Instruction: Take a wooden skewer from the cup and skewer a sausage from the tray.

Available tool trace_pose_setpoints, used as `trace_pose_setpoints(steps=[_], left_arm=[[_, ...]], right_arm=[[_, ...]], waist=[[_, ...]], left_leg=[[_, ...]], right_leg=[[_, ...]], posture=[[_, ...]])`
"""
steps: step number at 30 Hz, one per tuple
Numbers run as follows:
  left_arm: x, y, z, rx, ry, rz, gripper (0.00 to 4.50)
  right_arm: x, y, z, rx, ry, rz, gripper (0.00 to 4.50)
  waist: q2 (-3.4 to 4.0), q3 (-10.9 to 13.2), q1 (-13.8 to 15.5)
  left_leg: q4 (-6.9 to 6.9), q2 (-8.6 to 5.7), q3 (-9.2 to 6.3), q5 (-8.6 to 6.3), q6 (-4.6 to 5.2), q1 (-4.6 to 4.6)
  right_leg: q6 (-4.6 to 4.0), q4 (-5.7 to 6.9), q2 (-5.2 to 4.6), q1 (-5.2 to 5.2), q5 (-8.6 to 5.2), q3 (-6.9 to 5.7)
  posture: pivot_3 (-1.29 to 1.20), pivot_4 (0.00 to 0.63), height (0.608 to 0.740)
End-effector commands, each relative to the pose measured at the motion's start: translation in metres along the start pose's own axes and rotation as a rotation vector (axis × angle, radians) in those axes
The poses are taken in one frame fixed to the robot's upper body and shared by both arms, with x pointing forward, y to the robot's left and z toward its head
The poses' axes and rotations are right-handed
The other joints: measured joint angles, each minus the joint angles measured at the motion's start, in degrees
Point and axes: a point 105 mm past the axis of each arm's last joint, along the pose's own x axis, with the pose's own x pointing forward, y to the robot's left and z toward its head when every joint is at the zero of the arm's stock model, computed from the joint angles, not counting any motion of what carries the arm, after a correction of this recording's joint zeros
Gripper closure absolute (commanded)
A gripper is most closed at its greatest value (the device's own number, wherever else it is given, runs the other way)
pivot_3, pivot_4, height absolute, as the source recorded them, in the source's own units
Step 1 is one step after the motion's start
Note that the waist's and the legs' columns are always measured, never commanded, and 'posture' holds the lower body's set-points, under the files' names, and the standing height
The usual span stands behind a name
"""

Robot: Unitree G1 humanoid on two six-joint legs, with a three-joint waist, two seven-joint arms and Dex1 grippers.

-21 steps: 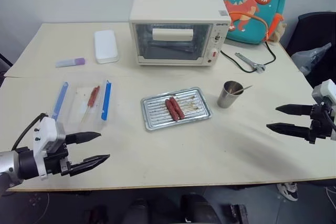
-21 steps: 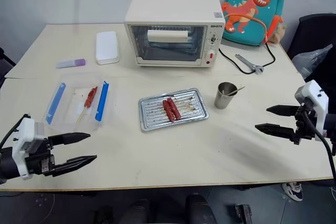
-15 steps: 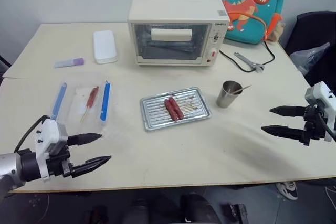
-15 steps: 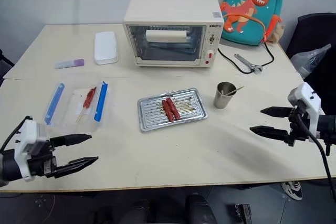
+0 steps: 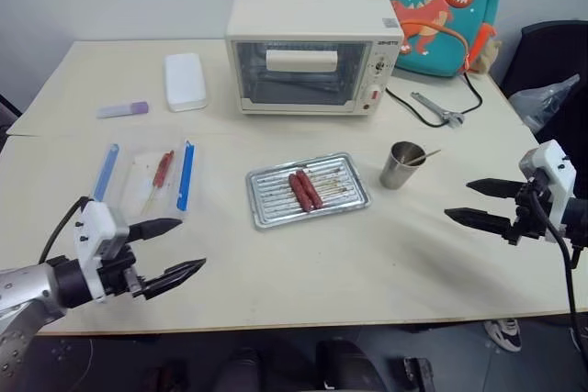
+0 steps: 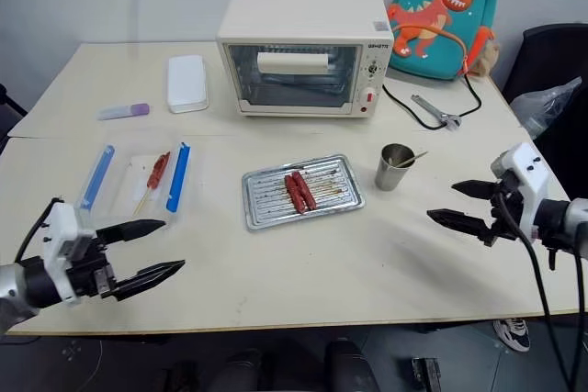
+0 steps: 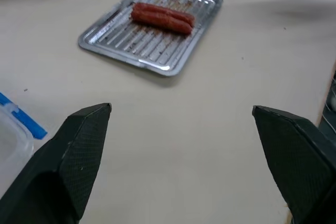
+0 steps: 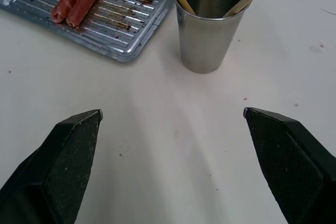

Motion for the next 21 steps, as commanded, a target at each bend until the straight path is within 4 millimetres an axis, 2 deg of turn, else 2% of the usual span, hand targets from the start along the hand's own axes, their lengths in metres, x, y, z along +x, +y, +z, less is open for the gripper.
trace_pose_setpoints(steps=[1,6,11,16,20,21], left_arm=[[0.019,-0.009,0.022,-0.002,-0.108,-0.034,0.05],[0.045,-0.008,0.060,-0.039,-0.264,-0.112,0.05],[0.076,-0.017,0.082,0.002,-0.303,-0.243,0.05],[0.102,-0.031,0.090,0.067,-0.298,-0.363,0.05],[0.108,-0.038,0.090,0.088,-0.290,-0.407,0.05],[0.109,-0.039,0.090,0.089,-0.291,-0.409,0.00]], right_arm=[[0.003,0.001,0.024,0.103,-0.196,-0.101,0.00],[0.016,0.002,0.032,0.236,-0.377,-0.231,0.00],[0.035,0.000,0.042,0.290,-0.469,-0.313,0.00],[0.052,-0.009,0.047,0.320,-0.511,-0.357,0.00],[0.058,-0.017,0.043,0.321,-0.492,-0.385,0.00],[0.059,-0.018,0.042,0.316,-0.488,-0.385,0.36]], waist=[[-0.01,0.0,0.0],[-0.01,0.0,0.0],[0.00,0.0,-0.1],[0.00,0.0,-0.2],[0.00,0.0,-0.3],[0.00,0.0,-0.3]], left_leg=[[0.02,0.01,-0.01,0.03,-0.05,-0.03],[0.11,0.00,-0.06,0.15,-0.27,-0.10],[0.19,-0.03,-0.03,0.17,-0.30,-0.11],[0.23,-0.02,0.00,0.19,-0.34,-0.14],[0.20,-0.02,0.04,0.19,-0.34,-0.15],[0.20,-0.01,0.04,0.19,-0.35,-0.15]], right_leg=[[0.02,0.12,0.00,0.01,0.01,-0.01],[0.03,0.28,0.01,-0.04,0.02,-0.03],[0.04,0.32,0.04,-0.06,0.02,-0.03],[0.04,0.41,0.09,-0.14,0.02,-0.01],[0.04,0.43,0.09,-0.19,0.02,0.03],[0.04,0.43,0.10,-0.20,0.02,0.03]], posture=[[0.00,0.150,0.740],[0.00,0.150,0.740],[0.00,0.150,0.740],[0.00,0.150,0.740],[0.00,0.150,0.740],[0.00,0.150,0.740]])
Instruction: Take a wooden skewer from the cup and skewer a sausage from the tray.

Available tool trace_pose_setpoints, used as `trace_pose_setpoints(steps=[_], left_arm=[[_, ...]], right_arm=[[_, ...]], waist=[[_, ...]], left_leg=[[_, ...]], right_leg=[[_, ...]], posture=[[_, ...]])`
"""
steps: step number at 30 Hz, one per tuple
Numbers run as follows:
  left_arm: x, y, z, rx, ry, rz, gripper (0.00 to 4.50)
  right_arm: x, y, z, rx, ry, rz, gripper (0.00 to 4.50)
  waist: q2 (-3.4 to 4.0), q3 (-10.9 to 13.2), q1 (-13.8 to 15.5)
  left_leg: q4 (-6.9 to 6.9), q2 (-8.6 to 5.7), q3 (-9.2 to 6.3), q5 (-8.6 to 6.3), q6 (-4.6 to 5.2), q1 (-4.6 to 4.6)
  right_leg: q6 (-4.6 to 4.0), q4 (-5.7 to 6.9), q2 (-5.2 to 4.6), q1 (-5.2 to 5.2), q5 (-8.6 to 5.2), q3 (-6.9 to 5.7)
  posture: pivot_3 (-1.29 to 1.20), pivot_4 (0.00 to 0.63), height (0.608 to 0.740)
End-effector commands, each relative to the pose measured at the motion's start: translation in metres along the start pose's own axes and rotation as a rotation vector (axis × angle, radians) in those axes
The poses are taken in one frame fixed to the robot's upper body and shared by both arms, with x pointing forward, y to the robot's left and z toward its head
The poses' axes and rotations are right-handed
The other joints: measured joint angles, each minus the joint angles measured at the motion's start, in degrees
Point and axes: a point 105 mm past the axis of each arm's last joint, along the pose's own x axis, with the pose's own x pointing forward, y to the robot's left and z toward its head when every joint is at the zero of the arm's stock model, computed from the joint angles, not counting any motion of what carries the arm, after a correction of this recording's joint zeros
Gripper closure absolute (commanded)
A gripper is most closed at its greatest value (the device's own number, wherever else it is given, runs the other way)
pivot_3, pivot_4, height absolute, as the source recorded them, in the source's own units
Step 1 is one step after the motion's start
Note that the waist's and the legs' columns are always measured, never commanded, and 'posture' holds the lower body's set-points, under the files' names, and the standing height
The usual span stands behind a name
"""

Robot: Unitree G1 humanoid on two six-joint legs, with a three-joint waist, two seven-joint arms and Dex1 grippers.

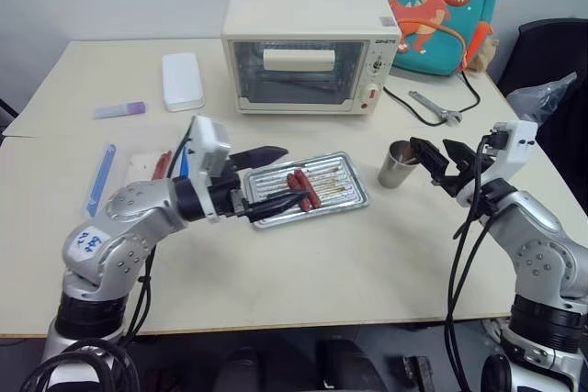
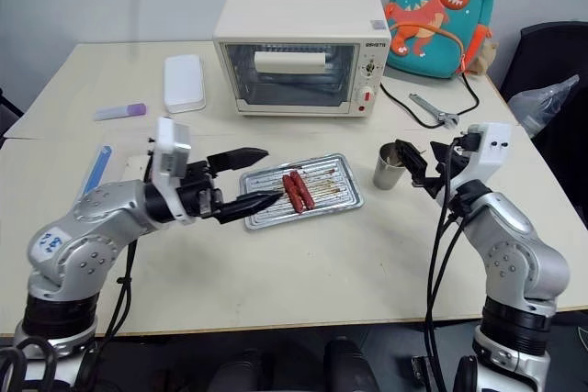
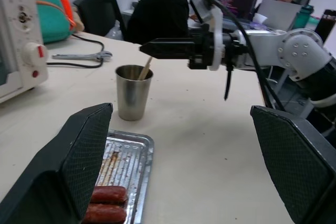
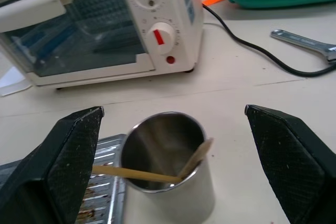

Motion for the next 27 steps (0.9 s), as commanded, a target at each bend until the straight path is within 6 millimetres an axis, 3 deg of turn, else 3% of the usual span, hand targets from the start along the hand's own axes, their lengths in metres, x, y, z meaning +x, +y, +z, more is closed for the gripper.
trace_pose_setpoints(steps=[1,13,24,27], left_arm=[[0.003,-0.003,0.008,0.053,-0.017,-0.023,0.00],[0.005,-0.005,0.006,0.055,-0.014,-0.036,0.00],[0.006,-0.006,0.003,0.067,-0.005,-0.050,0.00],[0.007,-0.004,0.001,0.069,-0.003,-0.052,0.00]], right_arm=[[0.001,0.000,0.008,-0.041,-0.035,0.000,0.47],[0.006,0.008,0.000,-0.079,-0.017,0.027,3.80],[0.005,0.010,-0.003,-0.100,-0.013,0.024,3.80],[0.005,0.012,-0.001,-0.106,-0.017,0.031,4.29]], waist=[[0.00,0.0,0.0],[0.00,0.0,0.1],[0.00,0.0,0.1],[0.00,0.0,0.1]], left_leg=[[0.00,0.01,0.00,0.00,0.00,-0.01],[0.05,0.01,-0.01,0.00,0.00,-0.04],[0.06,0.00,-0.01,0.00,0.01,-0.05],[0.06,0.00,0.00,0.00,0.01,-0.05]], right_leg=[[0.00,0.00,0.00,-0.01,0.00,0.00],[0.00,0.05,-0.02,-0.03,0.00,0.01],[0.00,0.05,-0.03,-0.03,0.00,0.01],[0.00,0.05,-0.03,-0.03,0.00,0.02]], posture=[[0.00,0.150,0.740],[0.00,0.150,0.740],[0.00,0.150,0.740],[0.00,0.150,0.740]])
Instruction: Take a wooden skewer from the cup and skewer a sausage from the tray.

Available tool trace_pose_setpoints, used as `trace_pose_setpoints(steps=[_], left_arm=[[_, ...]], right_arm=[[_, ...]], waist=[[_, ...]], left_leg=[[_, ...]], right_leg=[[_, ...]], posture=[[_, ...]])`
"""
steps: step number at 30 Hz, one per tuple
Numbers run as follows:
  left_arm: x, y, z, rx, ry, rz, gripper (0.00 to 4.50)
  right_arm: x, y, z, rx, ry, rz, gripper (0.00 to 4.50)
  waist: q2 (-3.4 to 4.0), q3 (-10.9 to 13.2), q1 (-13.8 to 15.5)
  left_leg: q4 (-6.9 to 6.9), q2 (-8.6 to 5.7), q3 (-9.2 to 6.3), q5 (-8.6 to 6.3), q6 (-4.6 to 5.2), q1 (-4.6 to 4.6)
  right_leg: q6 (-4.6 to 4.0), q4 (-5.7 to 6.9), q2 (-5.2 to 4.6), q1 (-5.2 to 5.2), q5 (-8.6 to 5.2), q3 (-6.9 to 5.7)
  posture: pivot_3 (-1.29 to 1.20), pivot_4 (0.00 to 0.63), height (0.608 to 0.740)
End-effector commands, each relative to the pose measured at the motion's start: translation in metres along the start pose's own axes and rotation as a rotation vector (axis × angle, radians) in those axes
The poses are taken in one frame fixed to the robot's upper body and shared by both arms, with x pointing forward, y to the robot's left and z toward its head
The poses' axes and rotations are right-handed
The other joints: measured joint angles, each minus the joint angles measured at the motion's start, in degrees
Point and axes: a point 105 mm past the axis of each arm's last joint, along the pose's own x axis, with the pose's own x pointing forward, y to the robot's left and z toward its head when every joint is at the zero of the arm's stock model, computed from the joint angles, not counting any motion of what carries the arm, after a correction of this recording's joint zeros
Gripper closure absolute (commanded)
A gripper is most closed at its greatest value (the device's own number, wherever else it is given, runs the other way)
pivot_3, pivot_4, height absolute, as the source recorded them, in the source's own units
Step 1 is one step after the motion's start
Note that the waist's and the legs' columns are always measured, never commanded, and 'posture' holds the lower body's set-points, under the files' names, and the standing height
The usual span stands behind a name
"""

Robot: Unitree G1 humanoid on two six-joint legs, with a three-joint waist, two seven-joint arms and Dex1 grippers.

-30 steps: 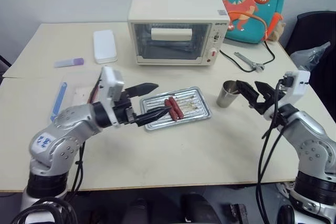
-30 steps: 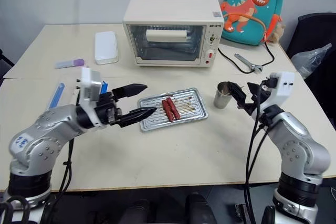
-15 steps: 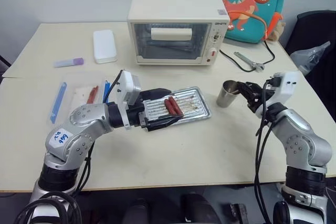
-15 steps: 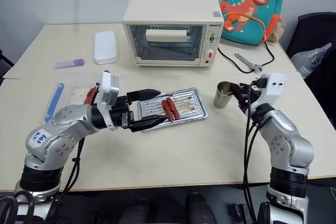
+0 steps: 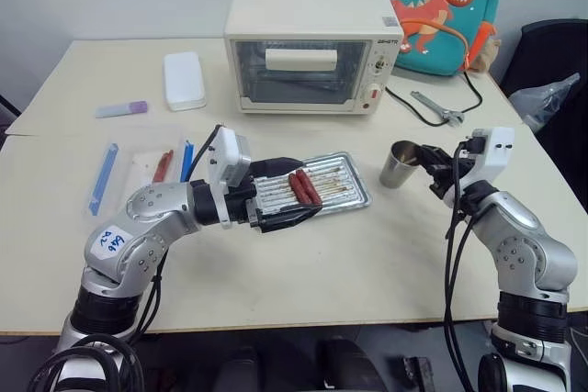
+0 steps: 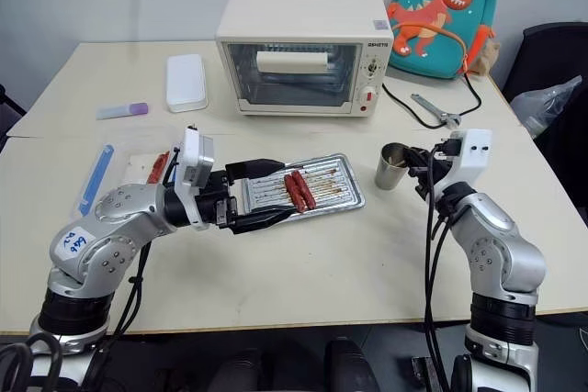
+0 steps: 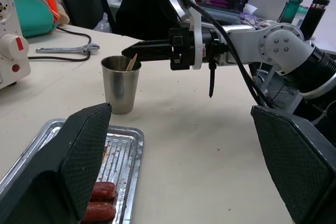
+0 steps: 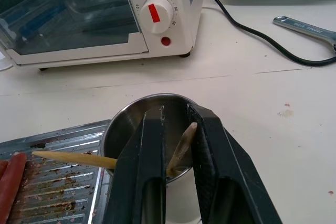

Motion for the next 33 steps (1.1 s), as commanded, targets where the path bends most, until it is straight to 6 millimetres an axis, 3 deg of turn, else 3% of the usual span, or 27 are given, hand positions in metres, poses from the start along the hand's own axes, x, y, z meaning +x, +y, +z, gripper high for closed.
trace_pose_setpoints(steps=[1,7,18,21,27,33], left_arm=[[0.003,0.000,0.007,0.044,-0.022,-0.018,0.00],[0.003,0.004,0.007,0.059,-0.021,-0.021,0.00],[-0.009,0.004,0.004,0.084,-0.005,-0.014,0.00],[-0.011,0.004,0.003,0.101,-0.008,0.007,0.00],[-0.007,0.006,0.027,0.149,-0.111,0.029,0.00],[0.006,0.009,0.040,0.177,-0.170,0.052,0.00]], right_arm=[[-0.002,0.006,0.015,-0.039,-0.055,0.021,4.49],[-0.005,0.008,0.033,-0.090,-0.080,0.028,4.49],[-0.030,0.030,0.126,-0.091,-0.130,0.167,4.49],[-0.032,0.048,0.145,-0.040,-0.088,0.283,4.49],[-0.035,0.099,0.142,0.181,0.074,0.650,4.49],[-0.037,0.130,0.124,0.348,0.165,0.778,4.49]], waist=[[0.00,0.0,0.0],[0.00,0.0,0.0],[0.04,0.0,0.0],[0.06,0.0,0.0],[0.05,0.0,0.0],[0.05,0.0,0.1]], left_leg=[[0.00,0.00,0.00,0.00,0.00,0.00],[0.00,0.00,0.00,0.00,0.00,0.00],[-0.01,0.02,-0.03,-0.01,0.02,-0.04],[-0.02,0.03,-0.03,-0.02,0.04,-0.04],[0.03,0.05,-0.04,-0.04,0.08,-0.08],[0.35,0.05,-0.10,-0.13,0.23,-0.32]], right_leg=[[0.00,0.00,0.00,0.00,0.00,0.00],[0.00,0.00,0.00,0.00,0.00,-0.01],[0.00,-0.03,-0.02,-0.02,0.00,-0.02],[0.00,-0.05,-0.02,-0.02,0.00,-0.01],[0.00,-0.07,-0.05,-0.01,0.00,-0.04],[0.02,-0.08,-0.08,-0.01,0.01,-0.15]], posture=[[0.00,0.150,0.740],[0.00,0.150,0.740],[0.00,0.150,0.740],[0.00,0.150,0.740],[0.00,0.150,0.740],[0.00,0.150,0.740]])
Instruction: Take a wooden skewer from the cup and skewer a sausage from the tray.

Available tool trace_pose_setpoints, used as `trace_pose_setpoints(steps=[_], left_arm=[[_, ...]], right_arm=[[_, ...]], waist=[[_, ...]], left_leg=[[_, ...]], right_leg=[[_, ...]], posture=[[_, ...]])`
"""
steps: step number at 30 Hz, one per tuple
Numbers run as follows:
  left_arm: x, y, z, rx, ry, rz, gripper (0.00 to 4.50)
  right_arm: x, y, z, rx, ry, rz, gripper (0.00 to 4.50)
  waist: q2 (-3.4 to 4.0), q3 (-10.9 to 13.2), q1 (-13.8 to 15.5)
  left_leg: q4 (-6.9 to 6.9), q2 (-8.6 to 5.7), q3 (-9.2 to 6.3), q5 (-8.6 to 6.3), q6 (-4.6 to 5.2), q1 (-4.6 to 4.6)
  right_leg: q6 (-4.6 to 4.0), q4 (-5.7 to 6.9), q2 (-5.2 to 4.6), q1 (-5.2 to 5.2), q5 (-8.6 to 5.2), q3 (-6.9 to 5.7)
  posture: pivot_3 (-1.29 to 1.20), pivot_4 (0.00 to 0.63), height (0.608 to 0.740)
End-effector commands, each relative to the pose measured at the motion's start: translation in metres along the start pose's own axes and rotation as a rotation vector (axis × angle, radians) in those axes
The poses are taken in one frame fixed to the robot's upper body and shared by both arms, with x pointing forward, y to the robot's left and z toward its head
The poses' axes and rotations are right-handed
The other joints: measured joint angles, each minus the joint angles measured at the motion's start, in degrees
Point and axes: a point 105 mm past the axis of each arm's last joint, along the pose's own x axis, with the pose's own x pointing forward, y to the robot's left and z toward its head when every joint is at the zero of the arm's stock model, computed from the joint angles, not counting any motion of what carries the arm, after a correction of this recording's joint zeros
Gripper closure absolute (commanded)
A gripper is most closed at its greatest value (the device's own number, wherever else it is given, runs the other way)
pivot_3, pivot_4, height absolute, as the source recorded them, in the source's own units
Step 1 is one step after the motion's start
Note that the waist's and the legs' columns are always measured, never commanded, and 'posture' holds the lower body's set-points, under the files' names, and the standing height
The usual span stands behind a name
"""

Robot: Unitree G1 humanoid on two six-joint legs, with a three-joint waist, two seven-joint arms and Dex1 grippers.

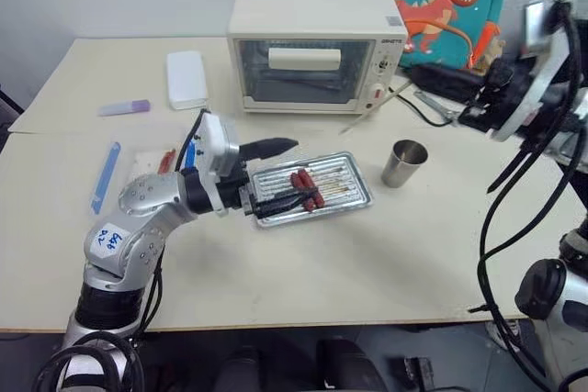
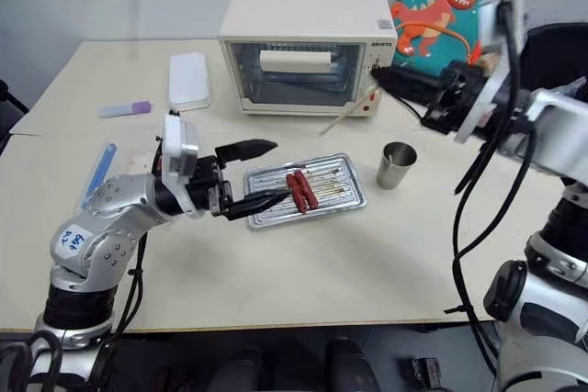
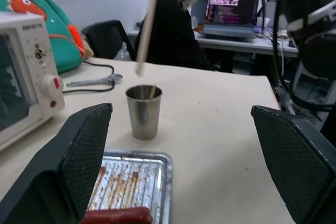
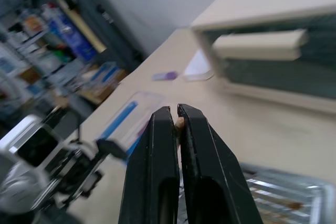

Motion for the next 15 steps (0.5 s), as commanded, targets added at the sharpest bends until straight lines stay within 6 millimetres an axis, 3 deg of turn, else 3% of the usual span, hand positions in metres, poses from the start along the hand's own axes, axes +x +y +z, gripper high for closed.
trace_pose_setpoints(steps=[1,6,7,15], left_arm=[[0.007,-0.001,0.013,0.053,-0.055,0.010,0.00],[0.018,0.001,0.017,0.019,-0.134,0.034,0.00],[0.020,0.001,0.018,0.009,-0.150,0.032,0.38],[0.027,0.004,0.021,0.001,-0.186,0.047,2.16]], right_arm=[[0.005,0.018,0.002,0.061,-0.045,0.079,4.49],[0.015,0.021,-0.002,0.122,-0.107,0.112,4.49],[0.016,0.021,-0.003,0.126,-0.110,0.111,4.50],[0.017,0.025,-0.013,0.138,-0.132,0.122,4.50]], waist=[[0.00,0.0,-0.1],[0.00,0.0,-0.1],[0.00,0.0,-0.1],[0.00,0.0,0.0]], left_leg=[[0.04,0.00,0.01,-0.02,0.03,-0.03],[0.10,0.04,-0.03,-0.03,0.06,-0.07],[0.09,0.04,-0.03,-0.03,0.06,-0.09],[0.13,0.06,-0.06,-0.03,0.06,-0.18]], right_leg=[[0.01,-0.01,0.00,-0.01,0.00,0.00],[0.02,-0.03,0.02,-0.01,0.01,-0.05],[0.02,-0.05,0.02,-0.02,0.01,-0.06],[0.04,-0.09,0.01,-0.05,0.02,-0.09]], posture=[[0.00,0.150,0.740],[0.00,0.150,0.740],[0.00,0.150,0.740],[0.00,0.150,0.740]])
